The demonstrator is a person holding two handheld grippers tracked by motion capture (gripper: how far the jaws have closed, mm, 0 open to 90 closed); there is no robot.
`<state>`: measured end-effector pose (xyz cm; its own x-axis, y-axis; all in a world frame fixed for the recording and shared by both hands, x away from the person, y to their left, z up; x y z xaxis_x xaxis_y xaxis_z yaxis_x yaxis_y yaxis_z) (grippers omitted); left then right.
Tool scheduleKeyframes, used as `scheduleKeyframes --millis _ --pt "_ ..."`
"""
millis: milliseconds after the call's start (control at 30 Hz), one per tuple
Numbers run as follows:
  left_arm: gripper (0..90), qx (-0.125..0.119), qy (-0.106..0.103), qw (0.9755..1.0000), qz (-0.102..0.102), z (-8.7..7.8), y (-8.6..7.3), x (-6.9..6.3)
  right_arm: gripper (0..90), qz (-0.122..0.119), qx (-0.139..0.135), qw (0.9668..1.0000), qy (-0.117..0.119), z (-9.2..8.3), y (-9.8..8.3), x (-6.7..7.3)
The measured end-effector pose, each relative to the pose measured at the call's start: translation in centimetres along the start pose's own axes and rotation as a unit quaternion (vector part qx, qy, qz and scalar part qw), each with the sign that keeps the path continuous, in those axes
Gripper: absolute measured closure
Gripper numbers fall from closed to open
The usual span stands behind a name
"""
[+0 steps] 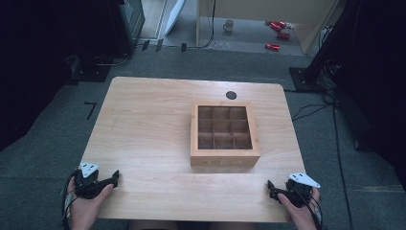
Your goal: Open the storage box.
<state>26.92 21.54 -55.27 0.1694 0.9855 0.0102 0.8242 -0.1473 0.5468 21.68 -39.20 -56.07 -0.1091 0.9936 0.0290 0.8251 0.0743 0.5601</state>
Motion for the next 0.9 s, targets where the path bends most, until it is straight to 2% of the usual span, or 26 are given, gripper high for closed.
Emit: scheduleKeyframes --millis 100,267,367,400,633,667,700,800,833,900 --pt "14.0 0.001 0.001 1.0000 -0.004 0.0 0.1 -0.1 5.6 0.002 -0.001 1.0000 -0.001 0.0 0.0 0.0" --pt "14.5 -0.002 -0.034 0.9994 -0.009 -0.1 0.7 -1.3 7.3 0.012 -0.003 0.9999 0.000 -0.2 -0.1 -0.2" --pt "14.6 -0.006 -0.041 0.9991 -0.007 -0.3 0.9 -2.0 7.4 0.020 -0.008 0.9996 0.015 -0.4 0.1 0.0" --pt "14.6 -0.010 -0.053 0.9985 -0.008 -0.5 1.2 -2.7 7.4 0.019 -0.009 0.9996 0.017 -0.5 0.3 0.1" --pt "14.5 -0.019 -0.071 0.9972 0.009 -0.9 2.2 -5.2 7.4 0.007 -0.024 0.9992 0.032 -1.2 1.6 1.5" --pt "14.6 -0.019 -0.071 0.9972 0.009 -0.9 2.2 -5.2 7.4 0.007 -0.025 0.9990 0.035 -1.3 1.8 1.8" --pt "14.5 -0.020 -0.078 0.9967 0.013 -1.0 2.5 -5.9 7.4 0.006 -0.027 0.9989 0.038 -1.4 2.0 2.0" --pt "14.6 -0.024 -0.084 0.9959 0.023 -1.2 3.1 -7.0 7.4 0.002 -0.036 0.9984 0.045 -1.7 2.8 2.5" --pt "14.6 -0.024 -0.084 0.9959 0.023 -1.2 3.1 -7.0 7.4 0.002 -0.036 0.9984 0.045 -1.7 2.8 2.5" --pt "14.6 -0.031 -0.094 0.9946 0.030 -1.4 3.8 -8.2 7.4 0.000 -0.042 0.9979 0.049 -2.0 3.6 2.9"
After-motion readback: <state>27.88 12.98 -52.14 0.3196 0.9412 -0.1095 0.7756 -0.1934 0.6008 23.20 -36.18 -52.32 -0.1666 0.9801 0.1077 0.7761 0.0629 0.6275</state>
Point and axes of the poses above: each handheld gripper's, and its own axes: z roughly forward along the jaws, y roughly out of its top, x roughly to its left, the point moved 5 cm from there along z, roughly forward along the jaws, and after that the axes turned 12 degrees about x, right-handed, at the moved point
